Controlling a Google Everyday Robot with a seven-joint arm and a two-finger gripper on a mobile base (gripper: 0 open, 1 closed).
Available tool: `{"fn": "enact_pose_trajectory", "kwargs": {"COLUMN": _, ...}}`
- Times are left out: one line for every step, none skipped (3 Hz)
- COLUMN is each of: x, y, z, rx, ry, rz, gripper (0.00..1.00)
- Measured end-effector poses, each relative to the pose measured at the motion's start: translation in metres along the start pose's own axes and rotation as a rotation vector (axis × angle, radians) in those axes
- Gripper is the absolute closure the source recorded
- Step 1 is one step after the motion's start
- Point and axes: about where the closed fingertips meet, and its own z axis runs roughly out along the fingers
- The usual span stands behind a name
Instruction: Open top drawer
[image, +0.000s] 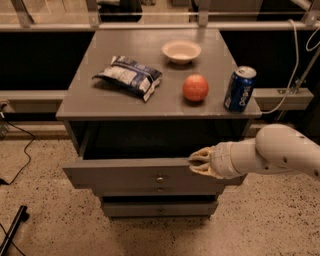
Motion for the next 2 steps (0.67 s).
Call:
{"fn": "enact_pose_trajectory", "kwargs": {"x": 0.000, "y": 0.000, "z": -0.001, "rx": 0.000, "ry": 0.000, "rz": 0.000, "gripper": 0.93}}
{"fn": "enact_pose_trajectory", "kwargs": {"x": -0.026, "y": 0.024, "z": -0.035, "rx": -0.021, "ry": -0.033, "rz": -0.011, "gripper": 0.75}}
